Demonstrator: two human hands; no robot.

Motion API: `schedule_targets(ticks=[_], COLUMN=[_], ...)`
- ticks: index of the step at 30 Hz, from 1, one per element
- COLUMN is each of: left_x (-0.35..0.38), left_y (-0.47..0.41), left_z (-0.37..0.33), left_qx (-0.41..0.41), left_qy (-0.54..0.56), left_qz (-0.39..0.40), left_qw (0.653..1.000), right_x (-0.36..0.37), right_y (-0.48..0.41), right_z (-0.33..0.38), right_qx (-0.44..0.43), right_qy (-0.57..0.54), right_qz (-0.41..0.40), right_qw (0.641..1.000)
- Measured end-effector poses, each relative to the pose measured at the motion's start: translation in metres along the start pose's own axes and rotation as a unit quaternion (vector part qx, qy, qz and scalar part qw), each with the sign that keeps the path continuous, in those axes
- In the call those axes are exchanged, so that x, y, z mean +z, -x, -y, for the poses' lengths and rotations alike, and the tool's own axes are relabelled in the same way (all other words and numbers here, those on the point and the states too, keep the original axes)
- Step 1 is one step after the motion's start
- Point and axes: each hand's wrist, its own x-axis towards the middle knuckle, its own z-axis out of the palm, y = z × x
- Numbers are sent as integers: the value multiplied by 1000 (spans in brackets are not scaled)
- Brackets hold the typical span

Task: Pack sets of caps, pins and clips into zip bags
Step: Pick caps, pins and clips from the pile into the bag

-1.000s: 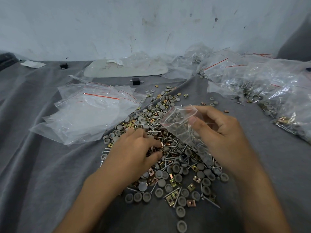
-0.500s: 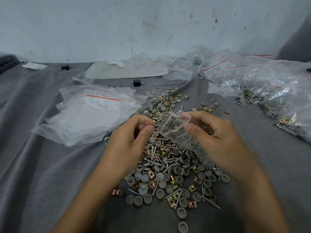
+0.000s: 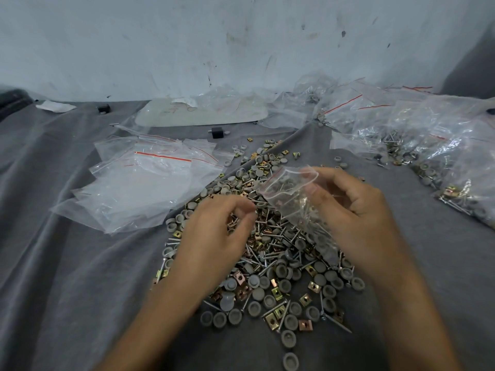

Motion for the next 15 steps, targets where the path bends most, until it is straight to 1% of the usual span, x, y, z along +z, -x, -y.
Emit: schedule_targets(ticks=[3,5,11,15], left_x=[13,19,20,15], left_y=[4,7,9,9], left_z=[-1,0,-1,-1], left_qx=[43,40,27,32], left_qy=[-124,-172,-231,-231], left_qz=[72,90,113,131], left_qw=[989,980,966,964], right_x=[1,1,1,1], right_y=[0,-1,-1,0], right_z=[1,1,1,2], right_qx=[1,1,3,5], right_qy=[-10,-4,4,0], right_qz=[-8,-10,-2,5], right_qw=[1000,1000,1000,1000])
